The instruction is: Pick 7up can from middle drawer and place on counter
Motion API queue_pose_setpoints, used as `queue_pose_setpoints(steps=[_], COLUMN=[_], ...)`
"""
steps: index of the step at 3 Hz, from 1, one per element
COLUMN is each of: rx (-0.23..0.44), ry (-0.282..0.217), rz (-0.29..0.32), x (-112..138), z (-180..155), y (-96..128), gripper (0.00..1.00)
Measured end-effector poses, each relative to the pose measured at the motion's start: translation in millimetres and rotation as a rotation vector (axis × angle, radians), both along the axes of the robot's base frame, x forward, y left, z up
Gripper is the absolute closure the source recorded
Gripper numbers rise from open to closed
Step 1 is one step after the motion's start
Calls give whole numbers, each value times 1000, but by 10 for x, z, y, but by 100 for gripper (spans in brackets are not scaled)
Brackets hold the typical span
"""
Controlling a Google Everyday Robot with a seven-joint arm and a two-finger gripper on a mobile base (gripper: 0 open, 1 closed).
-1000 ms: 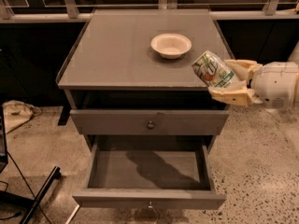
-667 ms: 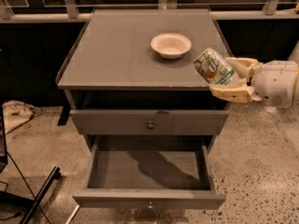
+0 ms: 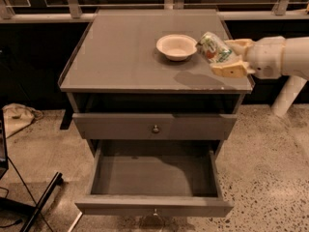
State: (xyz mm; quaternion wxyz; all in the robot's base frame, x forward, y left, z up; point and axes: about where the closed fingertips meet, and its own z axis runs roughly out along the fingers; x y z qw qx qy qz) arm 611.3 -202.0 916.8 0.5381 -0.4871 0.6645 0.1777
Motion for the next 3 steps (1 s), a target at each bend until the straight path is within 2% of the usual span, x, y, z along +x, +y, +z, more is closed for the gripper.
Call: queue_pose_setpoints(steps=[1,2,3], rx=[-17,-21,-20], ry=[35,96,101], rz=[-15,-48,-55], x=[533,865,910], z=[-72,-309,-327], y=[-5,-92,-114], gripper=[100,100,82])
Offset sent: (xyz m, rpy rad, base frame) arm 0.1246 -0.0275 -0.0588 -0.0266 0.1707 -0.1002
